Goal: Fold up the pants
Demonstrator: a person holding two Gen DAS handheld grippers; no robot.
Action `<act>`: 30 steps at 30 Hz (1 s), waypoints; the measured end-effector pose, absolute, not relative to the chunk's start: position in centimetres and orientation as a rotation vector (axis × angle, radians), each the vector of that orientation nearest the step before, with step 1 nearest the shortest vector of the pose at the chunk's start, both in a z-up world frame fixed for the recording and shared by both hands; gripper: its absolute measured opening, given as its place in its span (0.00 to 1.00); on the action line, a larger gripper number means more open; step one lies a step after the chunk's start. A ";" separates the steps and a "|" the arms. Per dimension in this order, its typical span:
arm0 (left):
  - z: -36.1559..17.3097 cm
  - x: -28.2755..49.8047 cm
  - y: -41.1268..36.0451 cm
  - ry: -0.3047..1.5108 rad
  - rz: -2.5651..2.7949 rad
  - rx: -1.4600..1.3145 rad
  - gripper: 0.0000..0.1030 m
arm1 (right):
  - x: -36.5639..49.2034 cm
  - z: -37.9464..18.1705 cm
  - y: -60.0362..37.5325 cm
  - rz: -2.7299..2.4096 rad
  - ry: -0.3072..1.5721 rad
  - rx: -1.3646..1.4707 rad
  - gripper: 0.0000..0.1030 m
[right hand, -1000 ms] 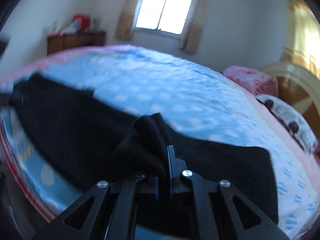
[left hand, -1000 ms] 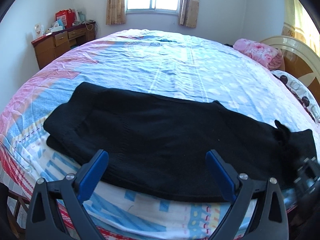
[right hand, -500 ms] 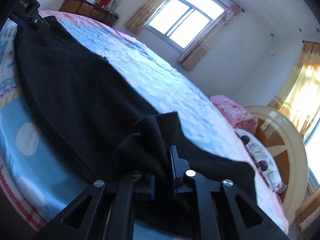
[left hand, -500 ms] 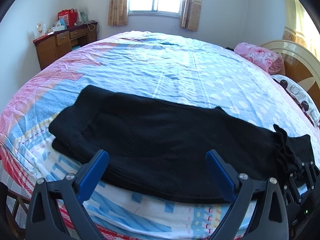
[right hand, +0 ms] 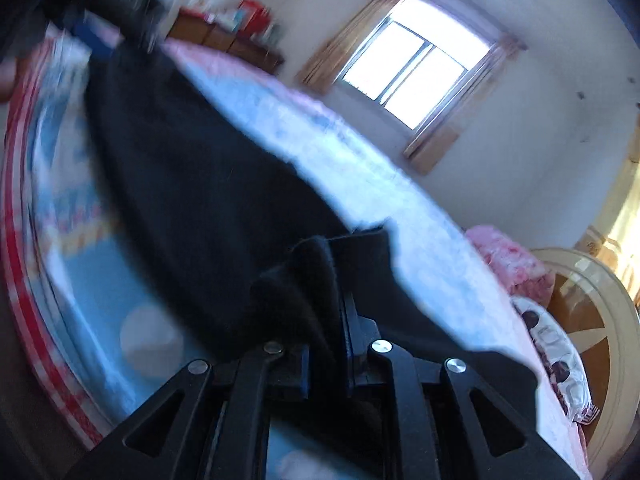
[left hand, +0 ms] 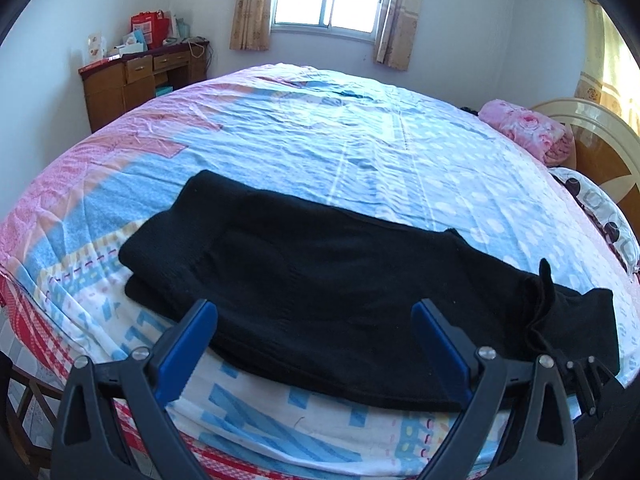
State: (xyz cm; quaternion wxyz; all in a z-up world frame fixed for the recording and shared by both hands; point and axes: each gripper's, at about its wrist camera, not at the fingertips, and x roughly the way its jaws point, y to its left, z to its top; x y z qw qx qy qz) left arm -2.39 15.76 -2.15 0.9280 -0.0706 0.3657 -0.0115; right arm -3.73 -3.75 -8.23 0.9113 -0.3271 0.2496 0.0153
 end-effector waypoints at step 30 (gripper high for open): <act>1.2 -0.1 -5.8 0.762 -0.518 0.072 0.97 | -2.4 -1.4 -28.6 -0.358 0.727 0.060 0.71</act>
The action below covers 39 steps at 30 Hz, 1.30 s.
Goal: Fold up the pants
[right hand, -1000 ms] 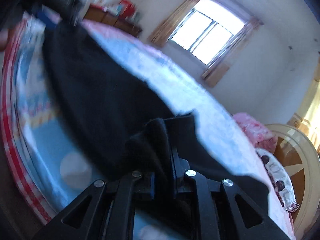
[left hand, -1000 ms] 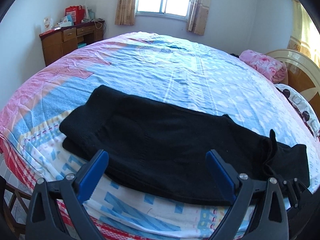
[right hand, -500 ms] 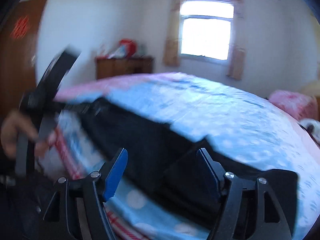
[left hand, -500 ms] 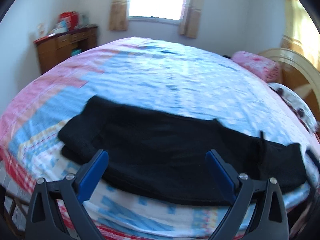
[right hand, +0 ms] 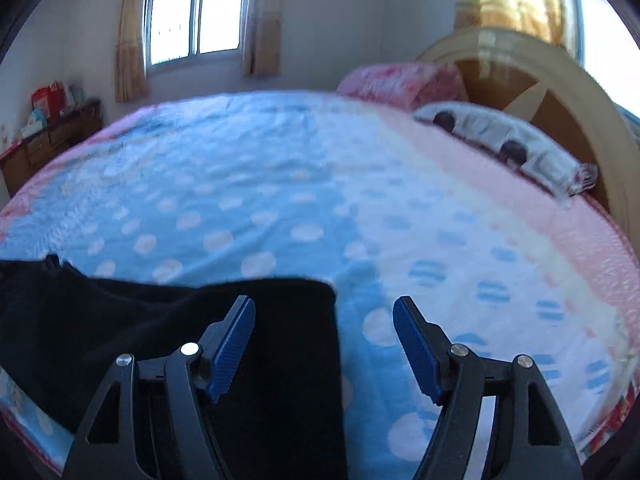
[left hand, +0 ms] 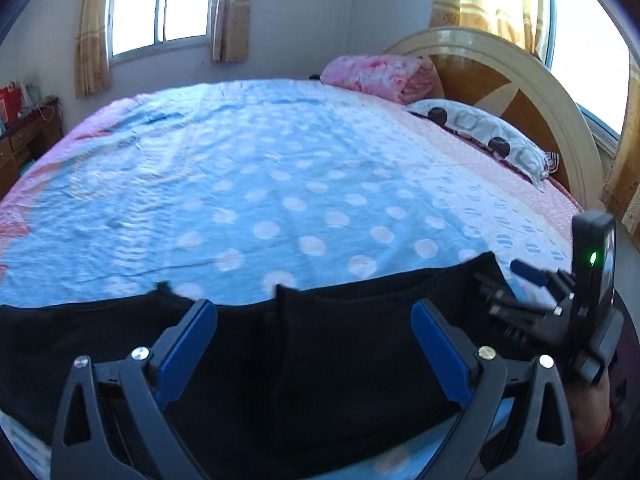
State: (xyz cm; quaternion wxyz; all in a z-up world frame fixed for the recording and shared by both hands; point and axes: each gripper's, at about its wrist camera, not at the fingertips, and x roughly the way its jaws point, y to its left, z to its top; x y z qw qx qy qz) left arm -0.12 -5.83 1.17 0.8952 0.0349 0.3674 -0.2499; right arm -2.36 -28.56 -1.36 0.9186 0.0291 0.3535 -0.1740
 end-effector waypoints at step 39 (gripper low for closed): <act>-2.2 2.0 -2.5 0.824 -0.348 0.039 0.76 | -3.2 -4.9 -23.1 -0.231 0.678 -0.068 0.78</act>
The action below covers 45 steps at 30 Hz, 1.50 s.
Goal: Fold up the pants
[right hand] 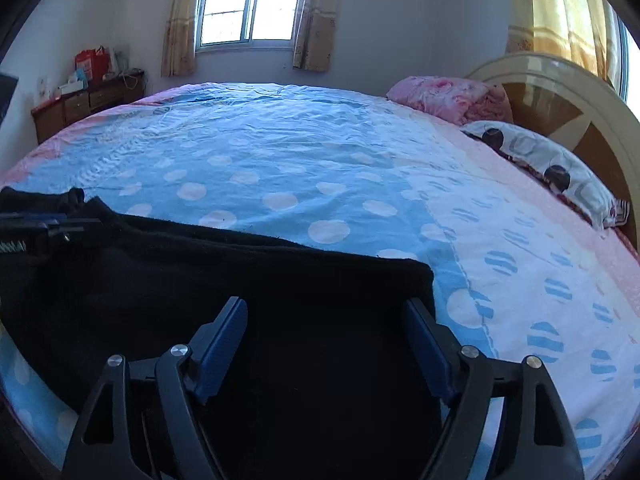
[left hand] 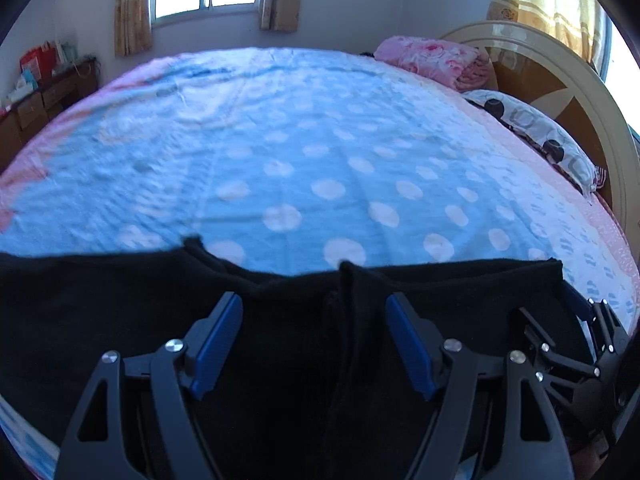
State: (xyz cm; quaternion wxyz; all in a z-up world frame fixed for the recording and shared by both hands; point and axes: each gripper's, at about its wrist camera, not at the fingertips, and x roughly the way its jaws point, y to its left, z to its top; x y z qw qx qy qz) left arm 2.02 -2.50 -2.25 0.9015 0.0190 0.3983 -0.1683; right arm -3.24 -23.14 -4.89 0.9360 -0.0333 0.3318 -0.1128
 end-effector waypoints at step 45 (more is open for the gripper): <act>-0.3 -2.0 36.5 0.656 0.450 -0.069 0.92 | 1.8 -3.9 20.8 0.470 0.499 -0.588 0.76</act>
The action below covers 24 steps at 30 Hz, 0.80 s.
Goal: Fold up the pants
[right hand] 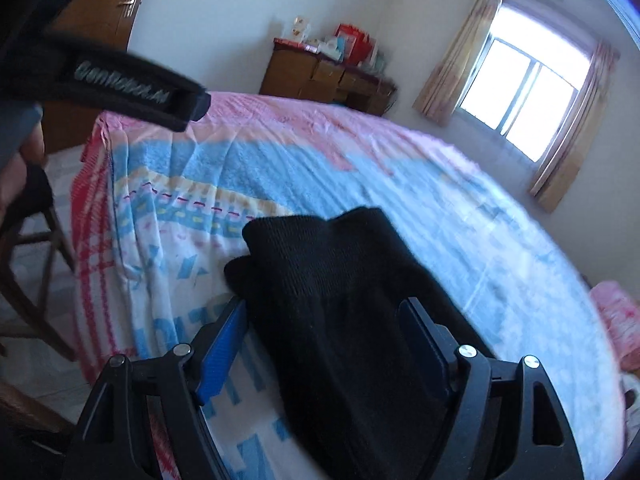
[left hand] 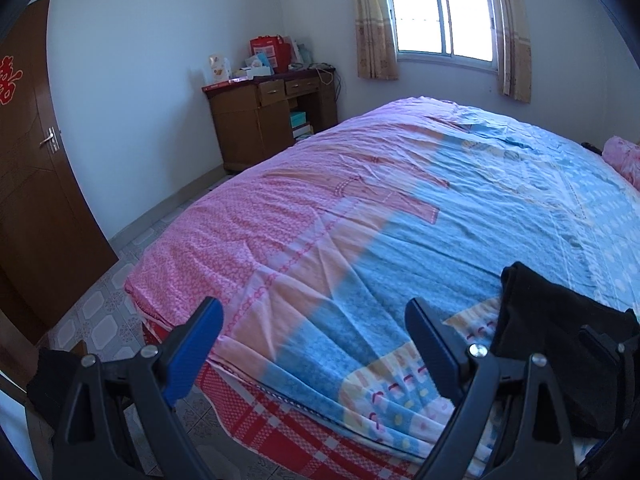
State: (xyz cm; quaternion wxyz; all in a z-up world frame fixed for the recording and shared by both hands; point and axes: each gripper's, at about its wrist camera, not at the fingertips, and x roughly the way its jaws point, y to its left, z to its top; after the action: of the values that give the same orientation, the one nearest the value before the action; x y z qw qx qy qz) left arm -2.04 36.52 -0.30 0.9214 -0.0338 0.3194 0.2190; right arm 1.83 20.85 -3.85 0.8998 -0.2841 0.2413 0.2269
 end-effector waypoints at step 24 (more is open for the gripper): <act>0.6 -3.0 37.7 0.629 0.428 -0.204 0.92 | 5.6 -1.4 18.9 0.537 0.687 -0.212 0.24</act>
State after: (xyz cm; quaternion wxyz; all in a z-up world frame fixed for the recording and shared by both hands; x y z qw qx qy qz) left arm -3.01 37.71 0.62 0.9234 -0.0993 0.3065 0.2087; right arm 5.57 18.86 -1.37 0.9011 -0.1023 0.3319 0.2596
